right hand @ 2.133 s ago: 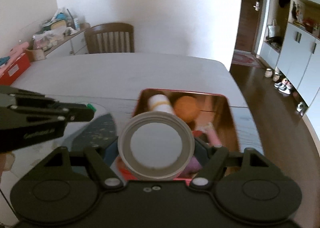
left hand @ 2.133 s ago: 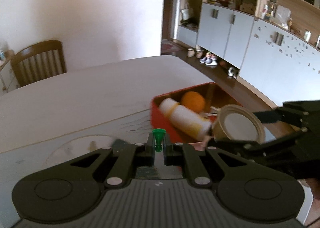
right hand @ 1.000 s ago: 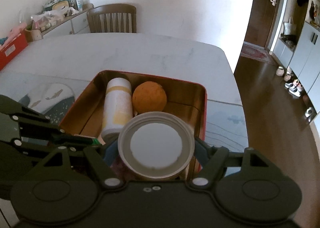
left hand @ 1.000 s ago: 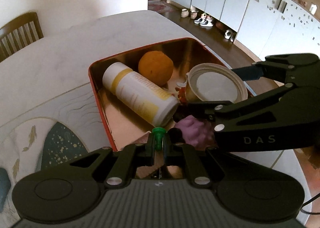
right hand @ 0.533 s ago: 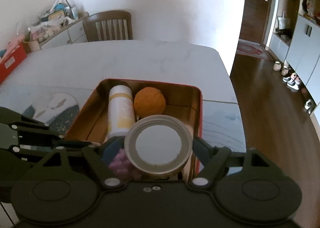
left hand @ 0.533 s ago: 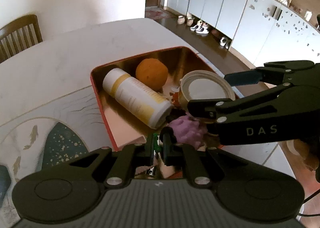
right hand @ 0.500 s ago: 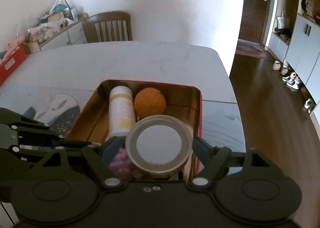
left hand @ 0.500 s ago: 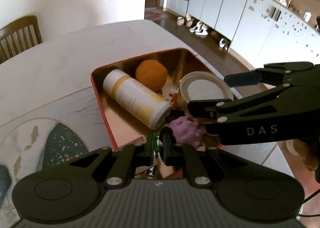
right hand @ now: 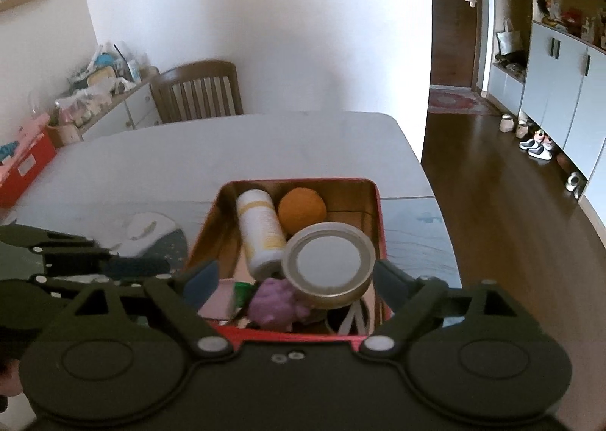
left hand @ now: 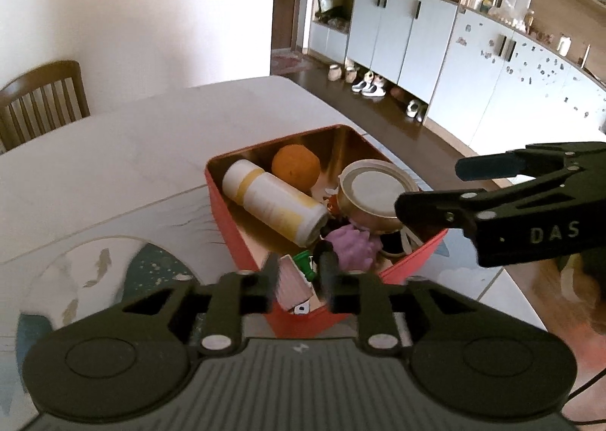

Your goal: Organize rigid objects

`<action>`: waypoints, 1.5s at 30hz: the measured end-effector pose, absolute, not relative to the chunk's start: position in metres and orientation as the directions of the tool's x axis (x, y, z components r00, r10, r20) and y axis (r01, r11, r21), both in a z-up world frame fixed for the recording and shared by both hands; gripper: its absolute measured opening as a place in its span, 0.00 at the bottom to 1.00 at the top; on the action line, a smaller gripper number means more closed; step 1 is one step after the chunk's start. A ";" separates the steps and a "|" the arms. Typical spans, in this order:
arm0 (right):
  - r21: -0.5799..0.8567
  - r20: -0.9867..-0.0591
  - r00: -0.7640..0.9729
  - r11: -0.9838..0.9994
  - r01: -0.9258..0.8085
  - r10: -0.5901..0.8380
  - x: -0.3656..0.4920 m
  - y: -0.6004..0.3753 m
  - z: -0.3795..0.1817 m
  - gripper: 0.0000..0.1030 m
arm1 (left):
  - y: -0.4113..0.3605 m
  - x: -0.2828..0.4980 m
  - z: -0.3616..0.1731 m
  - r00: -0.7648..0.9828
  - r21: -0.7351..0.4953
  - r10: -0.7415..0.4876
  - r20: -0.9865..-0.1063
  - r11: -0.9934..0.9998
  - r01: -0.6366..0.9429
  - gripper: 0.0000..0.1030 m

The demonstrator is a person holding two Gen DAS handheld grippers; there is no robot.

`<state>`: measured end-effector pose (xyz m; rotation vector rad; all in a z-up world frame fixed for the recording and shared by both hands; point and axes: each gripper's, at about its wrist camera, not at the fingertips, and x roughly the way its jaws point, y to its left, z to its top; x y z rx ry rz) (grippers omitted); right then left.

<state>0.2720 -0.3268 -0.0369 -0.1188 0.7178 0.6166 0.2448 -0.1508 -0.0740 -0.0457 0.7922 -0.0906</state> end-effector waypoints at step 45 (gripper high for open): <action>0.175 -0.533 0.737 0.906 -0.385 0.416 0.144 -0.317 -0.010 1.00 | -0.110 0.156 -0.023 0.803 -0.088 -0.166 -0.573 0.986 0.141 1.00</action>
